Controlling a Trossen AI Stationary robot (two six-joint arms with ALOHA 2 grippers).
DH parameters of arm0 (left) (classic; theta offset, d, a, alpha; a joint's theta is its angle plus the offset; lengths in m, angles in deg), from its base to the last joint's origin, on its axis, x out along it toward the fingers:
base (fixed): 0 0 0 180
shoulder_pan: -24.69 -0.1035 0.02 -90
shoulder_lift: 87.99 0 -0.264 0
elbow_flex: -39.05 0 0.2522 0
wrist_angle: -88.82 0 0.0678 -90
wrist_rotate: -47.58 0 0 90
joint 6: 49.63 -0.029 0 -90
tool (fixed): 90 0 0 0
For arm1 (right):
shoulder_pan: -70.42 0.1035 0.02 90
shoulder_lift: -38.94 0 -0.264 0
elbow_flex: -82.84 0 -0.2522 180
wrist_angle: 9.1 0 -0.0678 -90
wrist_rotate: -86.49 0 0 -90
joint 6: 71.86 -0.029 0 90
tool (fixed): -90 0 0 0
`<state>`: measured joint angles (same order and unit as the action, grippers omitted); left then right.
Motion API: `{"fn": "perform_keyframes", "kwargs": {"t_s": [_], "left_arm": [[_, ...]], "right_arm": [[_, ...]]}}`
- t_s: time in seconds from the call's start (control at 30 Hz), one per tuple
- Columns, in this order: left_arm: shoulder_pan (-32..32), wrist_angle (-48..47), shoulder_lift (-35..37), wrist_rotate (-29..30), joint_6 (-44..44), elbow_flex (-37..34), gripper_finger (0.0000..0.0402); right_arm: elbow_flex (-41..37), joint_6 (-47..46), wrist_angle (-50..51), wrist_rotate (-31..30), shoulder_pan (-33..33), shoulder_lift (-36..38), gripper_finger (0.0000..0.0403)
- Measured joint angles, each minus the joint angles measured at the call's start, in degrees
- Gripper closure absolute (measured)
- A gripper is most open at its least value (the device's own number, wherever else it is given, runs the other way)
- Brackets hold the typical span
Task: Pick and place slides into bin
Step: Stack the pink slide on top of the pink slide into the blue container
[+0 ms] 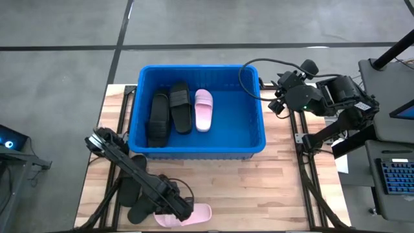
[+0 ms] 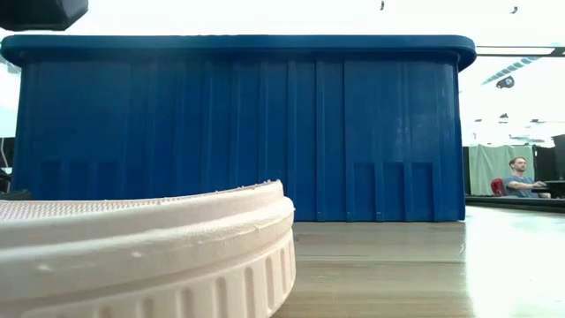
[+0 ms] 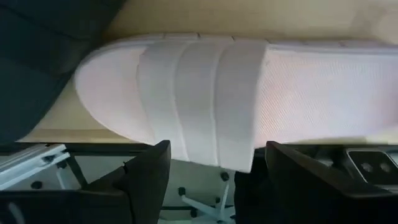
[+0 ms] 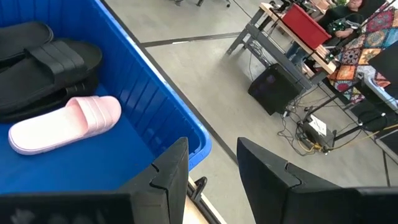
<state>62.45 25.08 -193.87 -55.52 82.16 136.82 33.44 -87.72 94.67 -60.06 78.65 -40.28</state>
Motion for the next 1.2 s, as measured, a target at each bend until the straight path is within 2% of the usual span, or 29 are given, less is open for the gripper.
{"fn": "perform_keyframes", "kwargs": {"t_s": [0.33,0.77,1.2], "left_arm": [[-0.15,0.11,-1.24,-0.13,4.35,0.05,0.0155],[-0.96,0.19,-1.92,0.08,4.54,0.07,0.0155],[-1.39,0.79,-7.0,-1.91,3.87,0.8,0.0155]], "right_arm": [[0.0,-0.15,-0.12,-0.02,-0.01,0.02,0.0275],[0.0,-0.07,-0.26,-0.02,-0.02,0.04,0.0275],[0.0,0.28,-0.28,-0.04,-0.01,0.04,0.0275]]}}
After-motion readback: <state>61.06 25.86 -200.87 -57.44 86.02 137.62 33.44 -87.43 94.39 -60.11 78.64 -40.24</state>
